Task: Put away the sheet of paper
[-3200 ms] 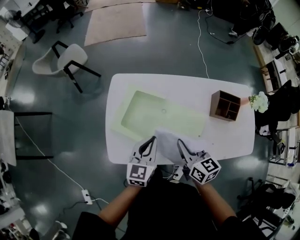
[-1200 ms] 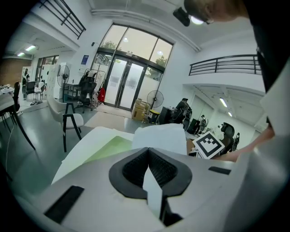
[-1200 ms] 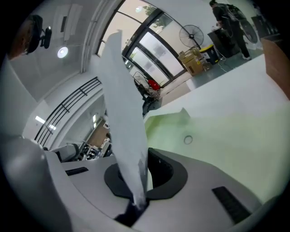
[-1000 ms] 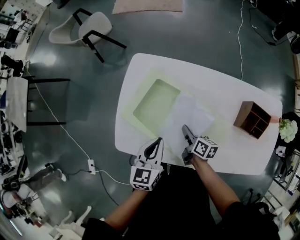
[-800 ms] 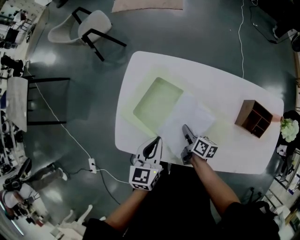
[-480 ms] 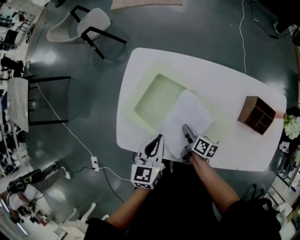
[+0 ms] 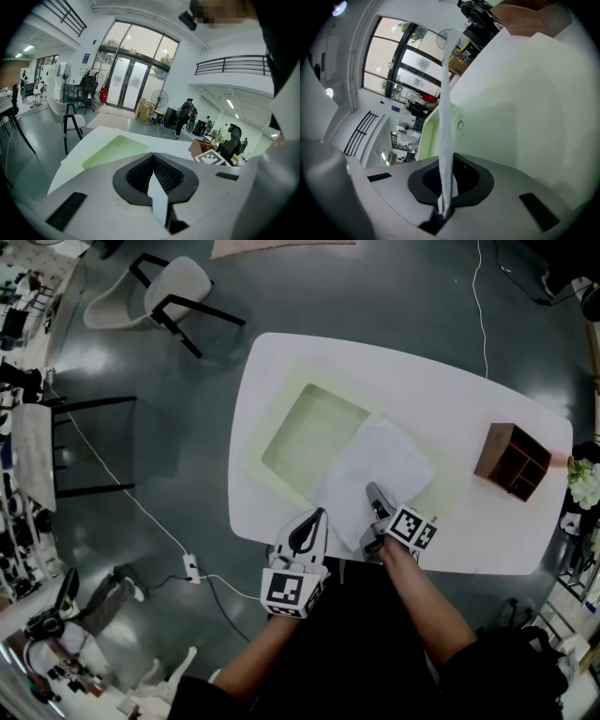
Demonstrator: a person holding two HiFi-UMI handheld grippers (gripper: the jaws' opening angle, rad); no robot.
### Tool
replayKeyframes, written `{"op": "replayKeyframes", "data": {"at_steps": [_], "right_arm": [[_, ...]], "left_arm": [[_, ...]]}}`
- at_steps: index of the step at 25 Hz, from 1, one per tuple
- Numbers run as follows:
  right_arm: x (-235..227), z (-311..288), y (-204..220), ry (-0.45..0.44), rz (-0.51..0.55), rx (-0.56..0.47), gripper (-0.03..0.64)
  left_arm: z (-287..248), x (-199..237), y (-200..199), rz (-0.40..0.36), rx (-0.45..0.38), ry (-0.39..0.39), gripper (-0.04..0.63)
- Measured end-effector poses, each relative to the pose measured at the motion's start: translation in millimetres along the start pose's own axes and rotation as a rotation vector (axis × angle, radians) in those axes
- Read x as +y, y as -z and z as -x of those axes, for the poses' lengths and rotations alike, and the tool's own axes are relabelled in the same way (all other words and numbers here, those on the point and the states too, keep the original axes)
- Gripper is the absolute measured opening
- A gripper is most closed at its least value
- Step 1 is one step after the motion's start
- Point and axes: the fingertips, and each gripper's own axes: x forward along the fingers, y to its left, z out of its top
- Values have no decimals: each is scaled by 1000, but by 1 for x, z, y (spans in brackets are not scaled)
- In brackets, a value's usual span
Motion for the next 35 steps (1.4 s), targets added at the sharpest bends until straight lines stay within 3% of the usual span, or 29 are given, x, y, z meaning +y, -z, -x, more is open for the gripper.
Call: {"op": "replayKeyframes", "data": {"at_steps": [9,18,24,35], "right_arm": [[-11,2,16,14,-35,11,-2],[-9,-19,4,-9,11,71,-2],[6,-38,-2,-24,50,101,-2],[33,-76,3,-61,73,131,-2]], "left_arm": [[2,-3,12,9,-8,10,3],[5,5,9,2,8,-19,3],[8,6,6,36,-22,-12,3],[8,18,0,32,-36,-42,3]]}}
